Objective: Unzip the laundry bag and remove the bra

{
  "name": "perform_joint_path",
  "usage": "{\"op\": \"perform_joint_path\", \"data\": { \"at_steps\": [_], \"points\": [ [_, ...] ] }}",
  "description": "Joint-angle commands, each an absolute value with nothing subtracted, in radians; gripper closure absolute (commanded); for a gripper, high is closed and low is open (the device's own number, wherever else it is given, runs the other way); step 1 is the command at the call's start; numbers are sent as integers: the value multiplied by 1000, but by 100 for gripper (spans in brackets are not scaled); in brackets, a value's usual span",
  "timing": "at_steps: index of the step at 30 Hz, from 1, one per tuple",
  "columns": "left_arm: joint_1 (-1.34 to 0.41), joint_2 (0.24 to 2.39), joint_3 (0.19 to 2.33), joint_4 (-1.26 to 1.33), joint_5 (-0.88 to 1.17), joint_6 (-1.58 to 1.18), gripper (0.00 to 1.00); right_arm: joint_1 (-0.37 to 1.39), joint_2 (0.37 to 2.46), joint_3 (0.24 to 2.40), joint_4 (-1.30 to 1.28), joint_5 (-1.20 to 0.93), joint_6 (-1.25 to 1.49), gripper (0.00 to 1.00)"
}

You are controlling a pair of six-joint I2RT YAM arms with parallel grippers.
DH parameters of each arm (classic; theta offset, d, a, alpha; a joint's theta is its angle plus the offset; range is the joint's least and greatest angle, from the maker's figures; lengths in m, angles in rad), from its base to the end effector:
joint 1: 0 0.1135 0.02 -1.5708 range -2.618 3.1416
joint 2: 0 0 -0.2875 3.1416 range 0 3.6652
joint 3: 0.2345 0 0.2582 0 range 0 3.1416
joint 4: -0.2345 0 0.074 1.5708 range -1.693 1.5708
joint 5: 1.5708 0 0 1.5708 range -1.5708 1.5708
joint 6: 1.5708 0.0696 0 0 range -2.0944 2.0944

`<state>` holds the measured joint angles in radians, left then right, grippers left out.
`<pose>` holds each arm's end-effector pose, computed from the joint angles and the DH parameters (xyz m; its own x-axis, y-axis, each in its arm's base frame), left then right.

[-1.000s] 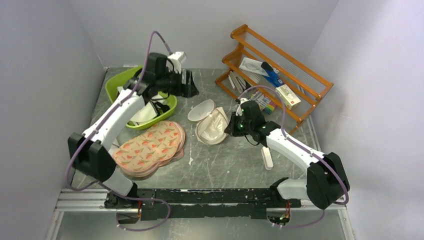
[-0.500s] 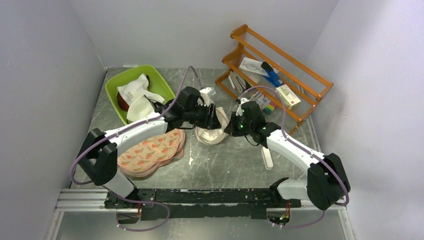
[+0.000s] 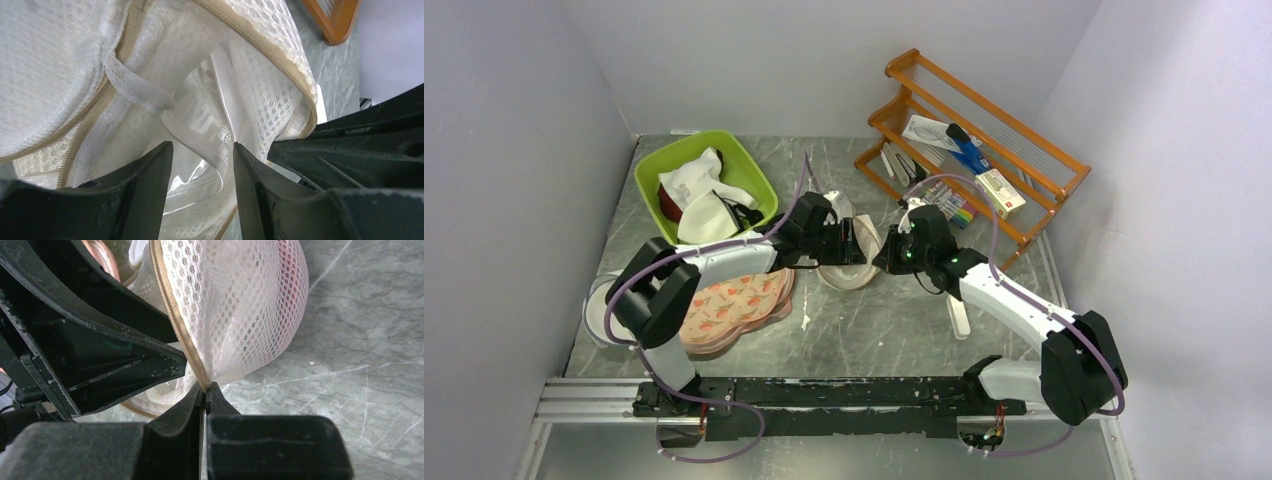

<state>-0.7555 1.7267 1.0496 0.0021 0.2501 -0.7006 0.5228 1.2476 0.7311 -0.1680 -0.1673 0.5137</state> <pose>0.2855 -0.2925 0.1985 -0.8667 -0.0417 -0.4971 0.3221 0.7141 -0.6215 0.2430 0.1534 0.2241 -0.7740 0.1132 -0.6230 -0.2569 0.8431 0.4724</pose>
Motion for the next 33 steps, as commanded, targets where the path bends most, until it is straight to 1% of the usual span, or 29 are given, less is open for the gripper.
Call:
{"op": "perform_joint_path", "data": {
  "at_steps": [1, 3, 9, 13, 18, 19, 21, 22, 27, 33],
  "points": [
    [-755, 1727, 1029, 93, 187, -732, 39, 517, 1245, 731, -143, -190, 513, 100],
    [-755, 1737, 1023, 100, 183, -735, 40, 518, 1245, 728, -136, -200, 514, 100],
    [-755, 1777, 1060, 112, 220, -727, 50, 518, 1243, 718, -126, -207, 517, 100],
    [-755, 1801, 1066, 126, 249, -732, 53, 518, 1244, 710, -122, -202, 520, 100],
    [-755, 1763, 1056, 129, 249, -711, 70, 518, 1252, 724, -135, -194, 518, 100],
    [-755, 1745, 1056, 128, 244, -701, 75, 517, 1252, 724, -136, -194, 517, 100],
    [-755, 1709, 1063, 104, 226, -677, 89, 518, 1248, 723, -138, -191, 513, 100],
    [-755, 1692, 1069, 90, 216, -668, 93, 518, 1247, 721, -138, -190, 511, 100],
    [-755, 1580, 1041, 83, 202, -635, 93, 518, 1245, 706, -128, -162, 516, 100],
    [-755, 1434, 988, 135, 312, -589, 93, 518, 1234, 686, -81, -132, 560, 100]
  ]
}}
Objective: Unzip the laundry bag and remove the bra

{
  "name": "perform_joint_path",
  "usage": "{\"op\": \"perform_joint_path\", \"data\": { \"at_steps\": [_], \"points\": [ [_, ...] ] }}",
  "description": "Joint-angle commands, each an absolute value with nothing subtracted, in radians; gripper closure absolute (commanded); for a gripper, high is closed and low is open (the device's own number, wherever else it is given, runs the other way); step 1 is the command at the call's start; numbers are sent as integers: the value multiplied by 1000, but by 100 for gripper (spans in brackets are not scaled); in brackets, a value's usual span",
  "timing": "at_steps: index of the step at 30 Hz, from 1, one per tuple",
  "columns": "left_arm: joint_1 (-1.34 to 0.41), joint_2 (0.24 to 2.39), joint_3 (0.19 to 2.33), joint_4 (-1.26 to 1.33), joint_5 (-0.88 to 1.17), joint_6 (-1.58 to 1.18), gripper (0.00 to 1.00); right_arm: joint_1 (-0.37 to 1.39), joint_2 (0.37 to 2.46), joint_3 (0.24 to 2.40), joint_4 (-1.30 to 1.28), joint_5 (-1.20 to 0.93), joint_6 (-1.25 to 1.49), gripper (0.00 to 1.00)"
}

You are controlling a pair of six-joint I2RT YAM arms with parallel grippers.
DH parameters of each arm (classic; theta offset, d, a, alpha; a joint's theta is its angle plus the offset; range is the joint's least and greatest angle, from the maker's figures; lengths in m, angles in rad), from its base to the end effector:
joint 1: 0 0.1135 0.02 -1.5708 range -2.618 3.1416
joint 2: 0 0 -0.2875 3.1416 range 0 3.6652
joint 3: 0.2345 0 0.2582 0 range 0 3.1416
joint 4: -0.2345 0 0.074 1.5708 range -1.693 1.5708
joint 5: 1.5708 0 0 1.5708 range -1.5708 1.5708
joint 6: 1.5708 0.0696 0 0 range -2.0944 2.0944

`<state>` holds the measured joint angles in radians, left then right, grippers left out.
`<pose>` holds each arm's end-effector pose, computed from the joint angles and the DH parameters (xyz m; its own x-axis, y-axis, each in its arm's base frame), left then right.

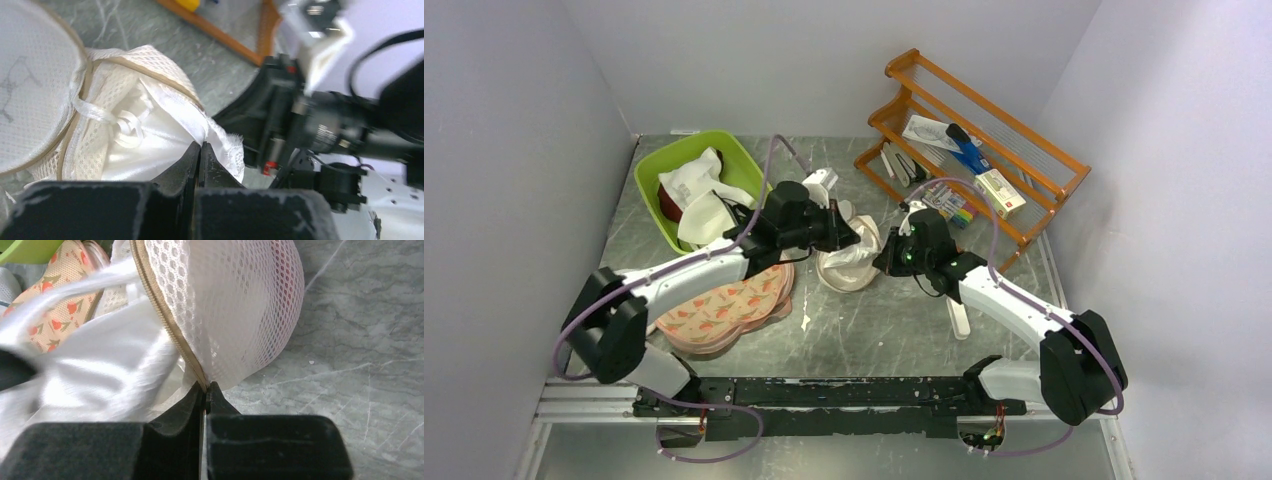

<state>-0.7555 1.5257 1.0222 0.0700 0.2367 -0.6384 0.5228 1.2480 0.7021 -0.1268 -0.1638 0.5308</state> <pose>0.2687 -0.2755 0.2726 -0.7351 -0.1034 -0.6701 0.4775 0.6227 -0.6199 0.2423 0.1527 0.2181 -0.7709 0.1322 -0.6231 -0.2468 0.8398 0.4836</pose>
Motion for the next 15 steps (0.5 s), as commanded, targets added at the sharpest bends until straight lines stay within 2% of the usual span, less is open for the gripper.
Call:
{"op": "perform_joint_path", "data": {
  "at_steps": [1, 6, 15],
  "points": [
    [-755, 1396, 975, 151, 323, -588, 93, 517, 1236, 685, -77, -131, 563, 100],
    [-755, 1285, 963, 182, 360, -564, 93, 517, 1245, 686, -86, -124, 563, 100],
    [-755, 1186, 1091, 168, 444, -484, 93, 518, 1229, 671, -83, -122, 574, 100]
  ]
}}
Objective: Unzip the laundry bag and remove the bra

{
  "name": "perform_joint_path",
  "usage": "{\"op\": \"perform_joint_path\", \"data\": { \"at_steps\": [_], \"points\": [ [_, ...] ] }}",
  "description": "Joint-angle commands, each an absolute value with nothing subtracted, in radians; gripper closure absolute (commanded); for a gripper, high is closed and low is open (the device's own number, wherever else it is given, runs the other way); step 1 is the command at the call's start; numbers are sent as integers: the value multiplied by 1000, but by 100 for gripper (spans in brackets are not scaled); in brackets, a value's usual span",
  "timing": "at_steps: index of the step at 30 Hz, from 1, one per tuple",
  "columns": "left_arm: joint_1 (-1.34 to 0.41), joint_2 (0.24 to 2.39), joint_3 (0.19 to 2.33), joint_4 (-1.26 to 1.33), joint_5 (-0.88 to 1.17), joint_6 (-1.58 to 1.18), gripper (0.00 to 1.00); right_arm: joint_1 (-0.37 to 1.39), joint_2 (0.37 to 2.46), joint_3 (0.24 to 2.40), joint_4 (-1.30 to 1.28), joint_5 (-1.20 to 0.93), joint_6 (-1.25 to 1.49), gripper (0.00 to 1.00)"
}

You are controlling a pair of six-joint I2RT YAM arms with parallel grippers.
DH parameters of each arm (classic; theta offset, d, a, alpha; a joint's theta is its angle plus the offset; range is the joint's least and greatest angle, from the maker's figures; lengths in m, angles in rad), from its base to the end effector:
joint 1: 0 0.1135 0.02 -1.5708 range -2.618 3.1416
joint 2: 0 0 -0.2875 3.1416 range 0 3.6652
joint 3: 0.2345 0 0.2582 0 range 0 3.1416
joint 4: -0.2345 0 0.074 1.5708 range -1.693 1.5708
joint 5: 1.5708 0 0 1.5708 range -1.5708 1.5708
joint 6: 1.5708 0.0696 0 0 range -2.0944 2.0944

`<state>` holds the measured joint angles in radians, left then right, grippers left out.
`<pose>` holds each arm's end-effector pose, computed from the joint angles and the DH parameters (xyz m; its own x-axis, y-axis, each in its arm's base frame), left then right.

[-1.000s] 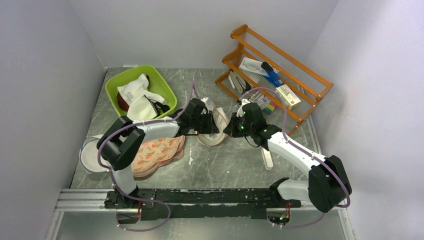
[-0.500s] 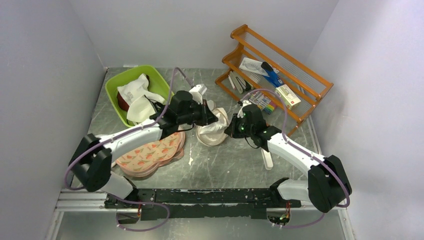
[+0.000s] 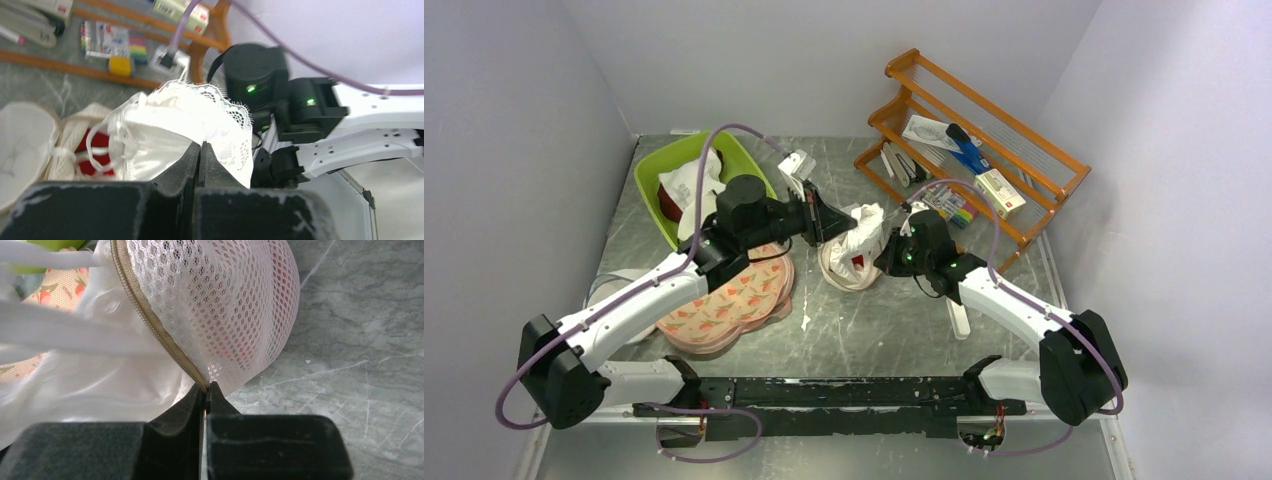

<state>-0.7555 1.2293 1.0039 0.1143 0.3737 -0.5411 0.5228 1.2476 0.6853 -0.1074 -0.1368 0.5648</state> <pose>0.2154 -0.2378 0.3714 -0.5340 -0.1558 -0.8310 0.7320 0.4068 -0.5466 0.2424 0.1506 0.2142 -0.7686 0.1690 -0.6169 -0.2082 0.8458 0.4911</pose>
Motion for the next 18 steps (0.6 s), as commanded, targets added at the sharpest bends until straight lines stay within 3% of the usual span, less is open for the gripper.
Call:
{"op": "perform_joint_path", "data": {
  "at_steps": [1, 11, 18],
  "points": [
    [-755, 1182, 1108, 166, 448, -478, 93, 518, 1231, 674, -86, -123, 572, 100],
    [-755, 1218, 1313, 213, 515, -471, 93, 518, 1238, 666, -82, -136, 567, 100],
    [-753, 1226, 1501, 12, 312, -334, 93, 518, 1229, 672, -88, -130, 557, 100]
  ]
}}
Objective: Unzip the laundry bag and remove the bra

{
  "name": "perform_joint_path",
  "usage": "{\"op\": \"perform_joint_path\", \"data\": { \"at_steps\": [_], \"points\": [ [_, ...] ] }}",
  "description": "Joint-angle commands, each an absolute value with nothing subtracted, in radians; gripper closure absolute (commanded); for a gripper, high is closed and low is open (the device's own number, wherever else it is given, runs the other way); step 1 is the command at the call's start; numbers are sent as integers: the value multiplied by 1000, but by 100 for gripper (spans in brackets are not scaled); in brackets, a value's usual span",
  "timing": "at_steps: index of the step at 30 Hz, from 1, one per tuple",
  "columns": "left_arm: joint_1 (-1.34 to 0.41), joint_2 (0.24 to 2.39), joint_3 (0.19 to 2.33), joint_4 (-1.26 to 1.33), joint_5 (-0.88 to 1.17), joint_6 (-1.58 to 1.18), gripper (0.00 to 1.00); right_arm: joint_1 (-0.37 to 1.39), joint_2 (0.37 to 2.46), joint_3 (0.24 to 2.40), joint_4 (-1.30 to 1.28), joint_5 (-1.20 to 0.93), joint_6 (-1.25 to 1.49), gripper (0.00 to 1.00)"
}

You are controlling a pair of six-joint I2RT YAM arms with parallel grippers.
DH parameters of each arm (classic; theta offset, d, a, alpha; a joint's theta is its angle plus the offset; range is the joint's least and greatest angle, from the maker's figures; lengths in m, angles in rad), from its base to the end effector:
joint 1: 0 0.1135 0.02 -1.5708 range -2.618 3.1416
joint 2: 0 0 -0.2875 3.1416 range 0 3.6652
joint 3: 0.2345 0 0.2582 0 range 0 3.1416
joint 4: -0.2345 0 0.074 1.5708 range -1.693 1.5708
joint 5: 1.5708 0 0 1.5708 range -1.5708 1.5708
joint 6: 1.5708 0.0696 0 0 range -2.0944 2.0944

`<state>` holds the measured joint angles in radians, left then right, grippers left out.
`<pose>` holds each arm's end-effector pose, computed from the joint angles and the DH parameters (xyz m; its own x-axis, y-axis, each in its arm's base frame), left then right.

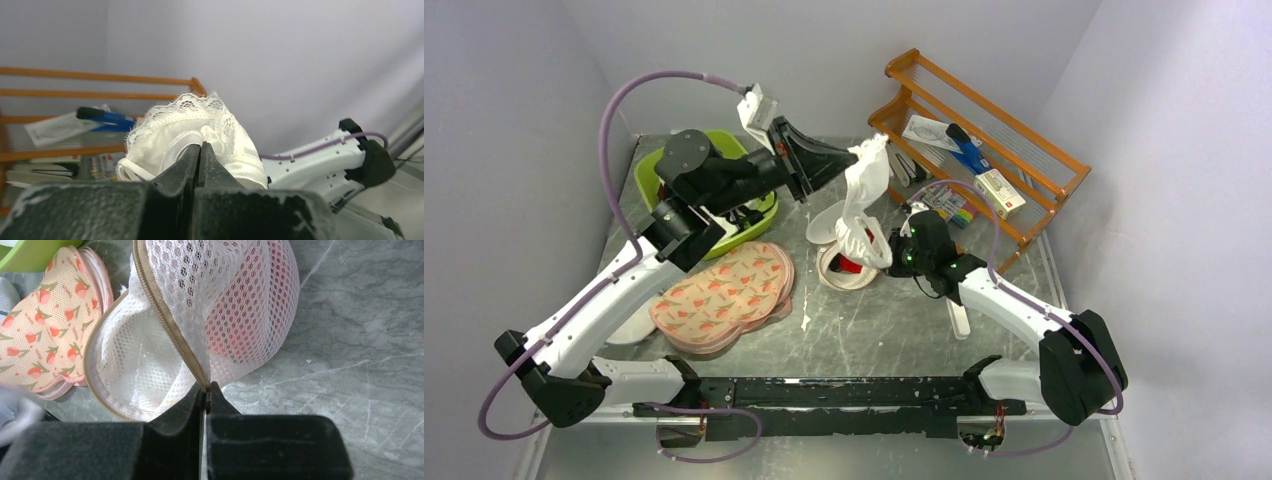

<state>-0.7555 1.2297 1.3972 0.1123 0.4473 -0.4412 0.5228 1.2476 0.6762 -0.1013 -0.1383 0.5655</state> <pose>0.1926 -0.2227 0.5232 -0.2114 -0.3298 -0.9201 0.9185 0.2549 -0.3024 0.2414 0.1502 0.2117 -0.7709 0.1683 -0.6144 -0.2071 0.8458 0.4916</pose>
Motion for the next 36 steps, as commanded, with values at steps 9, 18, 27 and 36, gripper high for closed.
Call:
{"op": "perform_joint_path", "data": {
  "at_steps": [9, 18, 27, 36],
  "points": [
    [-650, 1283, 1679, -337, -160, -266, 93, 518, 1209, 672, -93, -119, 540, 100],
    [-358, 1290, 1611, -591, -304, -300, 93, 518, 1215, 681, -90, -127, 535, 100],
    [-236, 1372, 1556, -705, -303, -422, 93, 518, 1213, 676, -86, -131, 531, 100],
    [-190, 1535, 1627, -632, -422, -474, 93, 518, 1224, 680, -71, -149, 543, 100]
  ]
}}
